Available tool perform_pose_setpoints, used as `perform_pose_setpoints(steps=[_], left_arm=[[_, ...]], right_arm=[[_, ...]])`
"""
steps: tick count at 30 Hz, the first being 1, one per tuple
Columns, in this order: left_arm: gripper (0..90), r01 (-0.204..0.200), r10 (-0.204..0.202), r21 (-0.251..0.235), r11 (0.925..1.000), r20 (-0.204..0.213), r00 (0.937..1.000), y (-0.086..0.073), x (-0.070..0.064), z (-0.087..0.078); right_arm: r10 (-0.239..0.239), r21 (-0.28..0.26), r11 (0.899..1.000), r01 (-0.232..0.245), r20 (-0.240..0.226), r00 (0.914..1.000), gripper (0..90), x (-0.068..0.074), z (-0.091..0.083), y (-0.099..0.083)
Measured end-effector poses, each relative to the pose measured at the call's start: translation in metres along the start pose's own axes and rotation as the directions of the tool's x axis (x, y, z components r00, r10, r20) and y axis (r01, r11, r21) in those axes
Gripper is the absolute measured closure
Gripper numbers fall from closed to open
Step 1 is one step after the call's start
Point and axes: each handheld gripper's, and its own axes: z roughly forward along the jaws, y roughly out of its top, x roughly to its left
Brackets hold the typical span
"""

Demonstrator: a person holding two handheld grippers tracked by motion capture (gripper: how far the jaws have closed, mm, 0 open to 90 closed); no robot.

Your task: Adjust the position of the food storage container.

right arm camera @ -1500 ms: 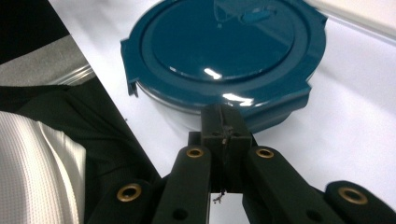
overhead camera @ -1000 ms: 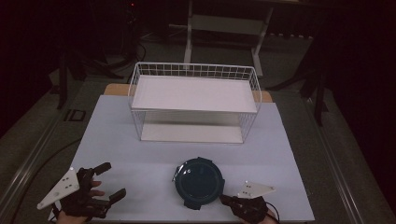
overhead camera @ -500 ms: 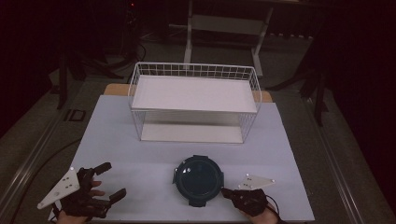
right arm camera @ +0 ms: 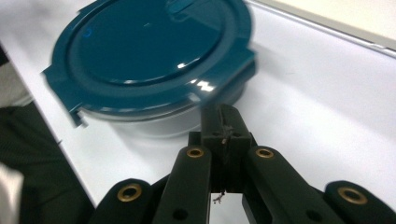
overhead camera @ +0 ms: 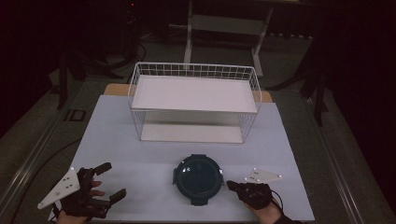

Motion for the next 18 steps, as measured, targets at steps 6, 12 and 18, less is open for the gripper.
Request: perform_pose_setpoints(steps=[6,12,18], left_arm=[[1.1,-0.001,0.001,0.001,1.0,0.0,1.0,0.0,0.0,0.0],[1.0,0.001,-0.001,0.003,1.0,0.002,1.0,0.0,0.0,0.001],[1.1,-0.002,0.002,0.004,1.0,0.003,1.0,0.0,-0.001,0.001]], right_arm=[[0.0,0.02,1.0,0.0,-0.015,0.9999,90.0,-0.003,0.011,0.004],[0.011,0.018,1.0,-0.011,-0.018,0.9998,90.0,-0.001,0.012,0.005],[-0.009,0.019,1.0,0.01,-0.037,0.9993,90.0,0.004,0.016,0.007]])
